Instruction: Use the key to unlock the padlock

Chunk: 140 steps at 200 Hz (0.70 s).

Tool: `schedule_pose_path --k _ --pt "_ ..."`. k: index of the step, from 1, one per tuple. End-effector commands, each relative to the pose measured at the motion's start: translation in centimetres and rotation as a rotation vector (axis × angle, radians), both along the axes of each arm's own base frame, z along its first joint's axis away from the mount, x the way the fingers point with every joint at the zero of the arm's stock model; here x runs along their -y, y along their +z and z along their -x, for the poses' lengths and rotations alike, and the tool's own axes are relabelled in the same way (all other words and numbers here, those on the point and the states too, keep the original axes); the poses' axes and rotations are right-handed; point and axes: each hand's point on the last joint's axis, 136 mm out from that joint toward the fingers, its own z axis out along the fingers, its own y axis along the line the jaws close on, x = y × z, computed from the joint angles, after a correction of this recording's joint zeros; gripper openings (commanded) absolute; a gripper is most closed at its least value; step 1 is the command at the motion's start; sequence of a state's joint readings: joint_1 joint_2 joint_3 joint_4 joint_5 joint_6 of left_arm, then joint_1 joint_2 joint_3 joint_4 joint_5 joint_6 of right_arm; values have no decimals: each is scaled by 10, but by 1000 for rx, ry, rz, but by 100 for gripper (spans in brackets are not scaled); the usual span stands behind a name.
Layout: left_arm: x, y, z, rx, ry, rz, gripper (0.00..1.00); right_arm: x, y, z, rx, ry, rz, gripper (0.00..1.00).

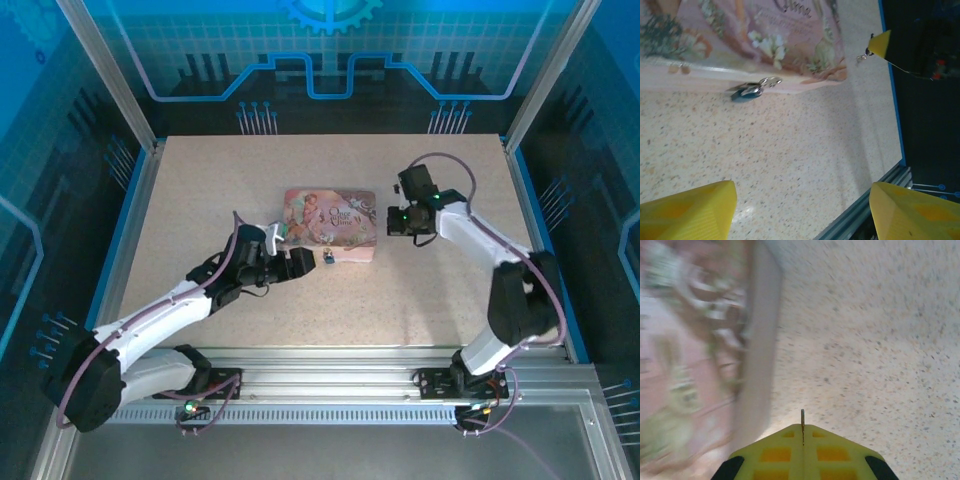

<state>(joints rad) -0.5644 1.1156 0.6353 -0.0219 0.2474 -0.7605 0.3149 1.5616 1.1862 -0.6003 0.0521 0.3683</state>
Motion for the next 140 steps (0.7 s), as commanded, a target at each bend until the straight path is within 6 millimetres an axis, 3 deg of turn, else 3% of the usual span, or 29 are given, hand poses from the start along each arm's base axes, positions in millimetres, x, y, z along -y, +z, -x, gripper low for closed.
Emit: schedule_pose_path --k 1,31,62,95,140 --pt "7 35 -15 72 -9 51 72 -20 36 13 98 126 -123 4" --pt "11 60 -27 104 -22 126 72 -45 93 31 236 266 -290 4" --pt "20 91 -33 153 -75 180 68 -70 138 55 325 431 -451 4" --pt "30 123 -32 211 -151 225 62 -91 167 81 365 590 -603 4" --pt "41 150 -27 260 -236 264 55 -107 187 107 359 740 -760 4"
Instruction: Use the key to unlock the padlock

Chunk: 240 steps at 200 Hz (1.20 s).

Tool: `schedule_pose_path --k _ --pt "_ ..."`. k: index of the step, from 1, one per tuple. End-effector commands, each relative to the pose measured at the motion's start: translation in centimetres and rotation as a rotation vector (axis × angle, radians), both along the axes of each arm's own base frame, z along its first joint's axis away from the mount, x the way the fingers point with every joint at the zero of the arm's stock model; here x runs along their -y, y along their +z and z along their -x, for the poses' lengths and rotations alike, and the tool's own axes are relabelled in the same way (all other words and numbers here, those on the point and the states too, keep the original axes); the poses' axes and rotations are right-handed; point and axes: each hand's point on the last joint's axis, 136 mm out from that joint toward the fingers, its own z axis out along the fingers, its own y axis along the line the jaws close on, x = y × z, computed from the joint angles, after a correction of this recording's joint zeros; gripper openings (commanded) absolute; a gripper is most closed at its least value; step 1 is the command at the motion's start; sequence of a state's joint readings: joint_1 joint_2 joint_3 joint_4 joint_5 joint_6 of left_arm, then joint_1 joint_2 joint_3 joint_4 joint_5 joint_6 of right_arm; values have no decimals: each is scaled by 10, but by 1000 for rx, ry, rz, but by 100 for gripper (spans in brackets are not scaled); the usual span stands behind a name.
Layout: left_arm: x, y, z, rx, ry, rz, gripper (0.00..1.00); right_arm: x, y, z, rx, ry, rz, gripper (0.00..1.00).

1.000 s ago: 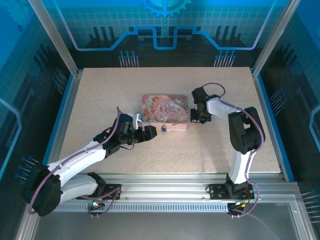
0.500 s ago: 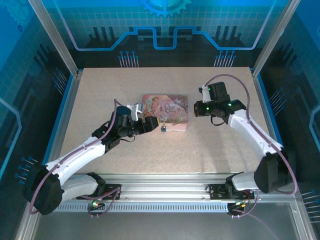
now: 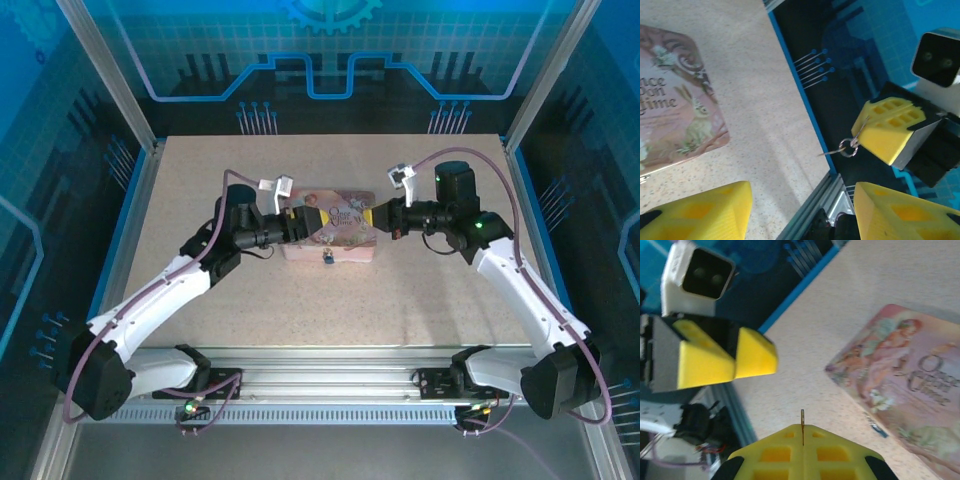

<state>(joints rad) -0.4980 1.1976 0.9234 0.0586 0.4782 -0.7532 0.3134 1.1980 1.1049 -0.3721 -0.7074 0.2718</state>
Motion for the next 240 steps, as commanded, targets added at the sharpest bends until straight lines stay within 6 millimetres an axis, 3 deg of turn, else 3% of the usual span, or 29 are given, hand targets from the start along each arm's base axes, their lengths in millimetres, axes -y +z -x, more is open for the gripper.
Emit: schedule_pose_path --k 1,71,112,185,240 --pt "8 24 5 66 -87 33 55 -13 21 24 26 161 -111 4" --pt "26 51 14 106 -225 106 43 -28 29 55 -6 350 -173 4" --pt "39 60 26 139 -308 133 38 -35 27 57 -26 381 -173 5" --pt "52 56 32 134 -358 122 38 -38 25 53 -39 380 -177 4" --pt "60 56 38 133 -402 125 25 -38 26 51 -43 382 -185 4"
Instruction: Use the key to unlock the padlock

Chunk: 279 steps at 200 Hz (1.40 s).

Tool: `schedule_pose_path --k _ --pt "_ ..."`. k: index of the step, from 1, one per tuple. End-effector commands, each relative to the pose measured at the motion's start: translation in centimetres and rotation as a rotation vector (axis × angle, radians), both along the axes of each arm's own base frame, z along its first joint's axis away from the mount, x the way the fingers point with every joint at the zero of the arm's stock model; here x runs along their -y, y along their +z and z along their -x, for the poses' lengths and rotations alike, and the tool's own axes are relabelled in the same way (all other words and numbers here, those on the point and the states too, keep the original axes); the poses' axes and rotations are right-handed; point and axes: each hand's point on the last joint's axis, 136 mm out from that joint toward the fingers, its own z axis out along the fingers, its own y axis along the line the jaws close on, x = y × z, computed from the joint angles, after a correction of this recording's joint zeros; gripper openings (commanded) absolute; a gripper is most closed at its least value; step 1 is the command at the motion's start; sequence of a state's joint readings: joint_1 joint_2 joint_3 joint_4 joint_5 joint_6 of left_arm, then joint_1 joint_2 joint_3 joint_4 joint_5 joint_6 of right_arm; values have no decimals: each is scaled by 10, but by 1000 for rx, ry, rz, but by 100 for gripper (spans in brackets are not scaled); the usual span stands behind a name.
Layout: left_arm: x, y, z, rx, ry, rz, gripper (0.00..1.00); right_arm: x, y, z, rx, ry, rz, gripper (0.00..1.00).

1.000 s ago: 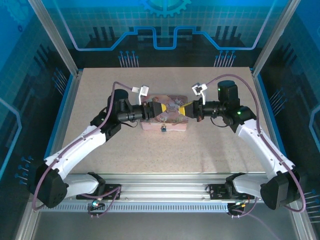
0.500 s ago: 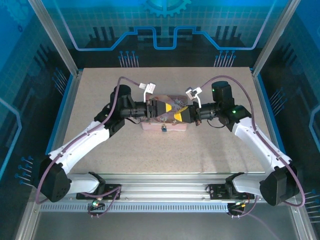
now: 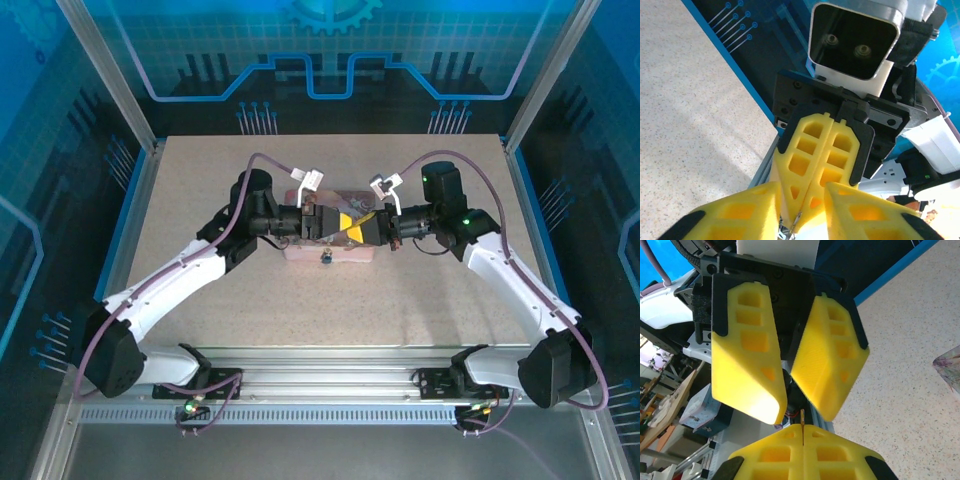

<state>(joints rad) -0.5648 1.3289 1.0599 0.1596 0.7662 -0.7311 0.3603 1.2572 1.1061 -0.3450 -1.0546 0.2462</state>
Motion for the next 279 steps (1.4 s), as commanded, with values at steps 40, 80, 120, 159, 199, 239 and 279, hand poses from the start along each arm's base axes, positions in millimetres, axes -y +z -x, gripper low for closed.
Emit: schedule_pose_path --k 40,80,120,159,199,239,279 --pt "6 17 7 61 -56 30 15 -2 15 1 21 28 -39 4" --pt "6 16 6 63 -53 23 0 -2 14 -2 17 21 -40 4" --pt "5 12 0 60 -23 3 0 2 13 -9 9 -17 -38 17" --pt "-1 -6 -22 29 92 -74 0 17 10 -26 10 -145 -31 50" --pt "-8 -19 -43 -19 199 -90 0 33 0 -46 -18 -338 -4 51" --pt "-14 -25 -59 -48 304 -68 0 42 -12 -60 -89 -499 -83 52" --pt "-15 -25 -69 -56 361 -35 0 41 -16 -64 -126 -559 -182 51"
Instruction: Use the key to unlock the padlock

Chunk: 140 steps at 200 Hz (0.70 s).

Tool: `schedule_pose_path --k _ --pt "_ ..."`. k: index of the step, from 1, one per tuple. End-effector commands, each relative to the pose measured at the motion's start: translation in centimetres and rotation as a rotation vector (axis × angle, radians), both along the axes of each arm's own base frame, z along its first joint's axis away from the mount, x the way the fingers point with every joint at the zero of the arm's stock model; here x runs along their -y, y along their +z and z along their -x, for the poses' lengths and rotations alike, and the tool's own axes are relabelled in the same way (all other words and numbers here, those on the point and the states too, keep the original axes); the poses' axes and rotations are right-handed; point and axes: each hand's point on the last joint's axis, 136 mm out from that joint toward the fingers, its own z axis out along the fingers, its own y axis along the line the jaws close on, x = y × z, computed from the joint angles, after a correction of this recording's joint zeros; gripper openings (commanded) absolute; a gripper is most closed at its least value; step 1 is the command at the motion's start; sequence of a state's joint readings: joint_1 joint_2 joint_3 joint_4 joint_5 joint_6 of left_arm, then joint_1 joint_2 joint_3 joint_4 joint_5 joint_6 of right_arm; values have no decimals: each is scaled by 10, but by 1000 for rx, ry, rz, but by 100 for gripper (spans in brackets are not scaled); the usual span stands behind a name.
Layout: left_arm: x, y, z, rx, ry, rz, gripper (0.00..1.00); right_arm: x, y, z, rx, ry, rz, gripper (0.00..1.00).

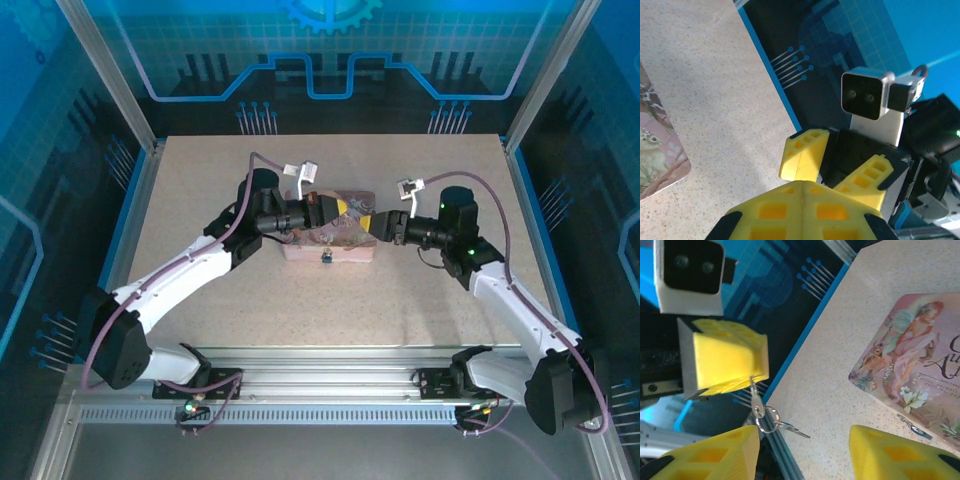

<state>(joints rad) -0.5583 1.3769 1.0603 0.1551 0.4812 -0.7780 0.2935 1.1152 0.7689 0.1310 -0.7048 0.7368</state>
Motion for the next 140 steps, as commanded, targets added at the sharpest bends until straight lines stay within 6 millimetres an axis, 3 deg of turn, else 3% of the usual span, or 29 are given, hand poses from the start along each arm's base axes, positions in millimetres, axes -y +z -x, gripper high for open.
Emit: schedule_pose_path --k 1,72,140 --pt "-4 1 -13 6 72 29 0 1 26 -10 61 -81 -112 51" --pt "4 6 -13 10 101 95 0 -5 44 -11 89 -140 -243 55" --pt "9 10 -11 13 105 148 0 -26 49 -8 93 -81 -256 45"
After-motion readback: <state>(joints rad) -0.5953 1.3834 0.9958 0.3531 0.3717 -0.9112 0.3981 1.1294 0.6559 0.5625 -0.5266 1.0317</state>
